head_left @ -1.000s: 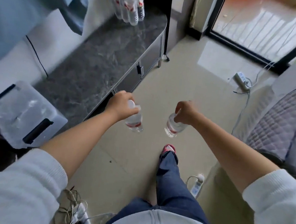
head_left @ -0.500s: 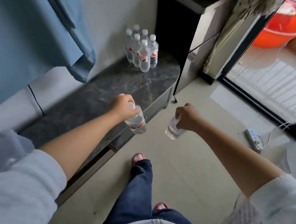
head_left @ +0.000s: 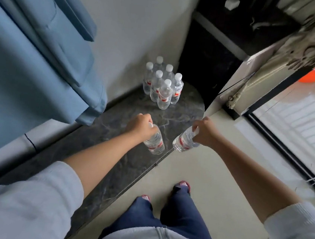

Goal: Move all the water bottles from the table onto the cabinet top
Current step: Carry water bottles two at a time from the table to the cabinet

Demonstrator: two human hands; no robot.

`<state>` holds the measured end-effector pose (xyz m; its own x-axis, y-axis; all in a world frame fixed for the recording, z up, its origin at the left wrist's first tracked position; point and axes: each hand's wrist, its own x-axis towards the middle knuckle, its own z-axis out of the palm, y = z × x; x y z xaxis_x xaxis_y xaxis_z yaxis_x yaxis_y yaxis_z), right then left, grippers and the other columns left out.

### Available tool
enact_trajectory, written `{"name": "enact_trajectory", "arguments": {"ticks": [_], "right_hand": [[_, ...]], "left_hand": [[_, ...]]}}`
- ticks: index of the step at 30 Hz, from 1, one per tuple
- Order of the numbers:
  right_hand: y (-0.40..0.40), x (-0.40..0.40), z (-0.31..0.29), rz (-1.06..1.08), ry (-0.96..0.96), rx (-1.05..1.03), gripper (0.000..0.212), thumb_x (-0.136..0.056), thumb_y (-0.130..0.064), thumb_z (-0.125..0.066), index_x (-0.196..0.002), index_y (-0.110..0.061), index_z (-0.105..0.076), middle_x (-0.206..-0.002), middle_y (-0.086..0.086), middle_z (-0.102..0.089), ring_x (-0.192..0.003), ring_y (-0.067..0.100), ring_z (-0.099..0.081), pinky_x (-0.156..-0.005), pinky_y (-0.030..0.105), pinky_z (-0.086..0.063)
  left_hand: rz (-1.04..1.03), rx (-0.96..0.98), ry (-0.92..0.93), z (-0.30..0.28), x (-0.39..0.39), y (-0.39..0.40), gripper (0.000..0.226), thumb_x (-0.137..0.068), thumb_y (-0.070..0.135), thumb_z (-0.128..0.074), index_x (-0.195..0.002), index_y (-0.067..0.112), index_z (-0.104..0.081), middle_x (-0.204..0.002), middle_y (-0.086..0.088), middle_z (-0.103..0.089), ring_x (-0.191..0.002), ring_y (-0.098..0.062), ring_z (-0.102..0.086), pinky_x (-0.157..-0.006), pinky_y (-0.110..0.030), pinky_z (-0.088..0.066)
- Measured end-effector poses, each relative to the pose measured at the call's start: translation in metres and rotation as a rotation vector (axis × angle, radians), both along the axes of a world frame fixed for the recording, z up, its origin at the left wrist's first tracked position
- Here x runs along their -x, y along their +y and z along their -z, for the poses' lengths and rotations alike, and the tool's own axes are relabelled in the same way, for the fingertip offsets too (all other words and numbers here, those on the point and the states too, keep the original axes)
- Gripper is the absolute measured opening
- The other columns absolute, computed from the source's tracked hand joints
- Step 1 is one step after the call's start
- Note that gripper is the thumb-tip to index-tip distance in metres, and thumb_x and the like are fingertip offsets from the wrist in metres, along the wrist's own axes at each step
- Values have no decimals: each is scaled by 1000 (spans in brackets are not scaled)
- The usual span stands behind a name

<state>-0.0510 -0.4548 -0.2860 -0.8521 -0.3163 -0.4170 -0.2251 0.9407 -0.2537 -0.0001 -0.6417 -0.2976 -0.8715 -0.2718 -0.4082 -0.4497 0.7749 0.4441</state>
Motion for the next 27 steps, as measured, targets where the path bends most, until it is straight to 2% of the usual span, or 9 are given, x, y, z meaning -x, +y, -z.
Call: {"name": "enact_trajectory", "arguments": {"ticks": [2, 5, 9, 13, 15, 20, 24, 27], "right_hand": [[-5, 28, 8, -25, -9, 3, 27, -77, -2, -58, -103, -1, -65, -99, 12, -51, -115, 33, -48, -86, 31, -44], [-12, 70, 21, -101, -59, -21, 26, -79, -3, -55, -101, -1, -67, -100, 5, -48, -120, 29, -46, -91, 28, -43], [-12, 128, 41, -155, -118, -49, 25, -80, -5, -54, -102, -5, -67, -126, 12, -49, -120, 29, -46, -90, 27, -44], [-7, 178, 53, -262, -174, -36, 24, -81, -5, -57, -103, -3, -65, -115, 9, -47, -127, 26, -38, -97, 23, -35], [-3, 197, 57, -325, -193, -45, 23, -81, -3, -56, -102, -2, -64, -115, 11, -44, -126, 27, -36, -95, 25, -39], [1, 239, 73, -602, -242, -110, 31, -85, -1, -49, -114, -4, -61, -119, 8, -41, -129, 25, -31, -92, 26, -43], [-5, 262, 89, -709, -249, -182, 33, -86, 0, -49, -117, -5, -59, -136, 12, -37, -133, 25, -29, -94, 29, -45], [-11, 273, 102, -747, -269, -211, 30, -85, 2, -51, -114, -3, -58, -134, 14, -36, -128, 25, -34, -92, 33, -47]], "left_hand": [[-41, -5, -22, 7, 21, -1, 27, -86, 27, -56, -105, 8, -61, -121, -12, -55, -111, -29, -55, -89, -32, -44], [-80, -7, -35, 18, 53, 5, 27, -86, 27, -57, -106, 9, -61, -122, -11, -55, -111, -28, -55, -90, -31, -43], [-114, -30, -99, 35, 94, 12, 27, -84, 23, -60, -105, 6, -61, -121, -11, -56, -109, -27, -56, -87, -30, -43], [-178, -21, -168, 45, 127, 20, 26, -81, 19, -61, -104, 6, -63, -118, -12, -60, -109, -27, -57, -87, -32, -46], [-231, -15, -185, 48, 143, 28, 26, -80, 18, -60, -104, 7, -63, -118, -10, -59, -107, -26, -58, -86, -32, -46], [-334, -8, -215, 64, 178, 48, 30, -76, 18, -64, -105, 8, -65, -113, -10, -64, -106, -26, -59, -82, -29, -46], [-386, -74, -220, 81, 197, 58, 35, -76, 17, -65, -109, 6, -64, -114, -9, -66, -107, -24, -59, -71, -22, -34], [-466, -129, -197, 97, 212, 63, 33, -74, 13, -64, -106, 4, -65, -110, -12, -68, -105, -27, -61, -80, -27, -45]]}}
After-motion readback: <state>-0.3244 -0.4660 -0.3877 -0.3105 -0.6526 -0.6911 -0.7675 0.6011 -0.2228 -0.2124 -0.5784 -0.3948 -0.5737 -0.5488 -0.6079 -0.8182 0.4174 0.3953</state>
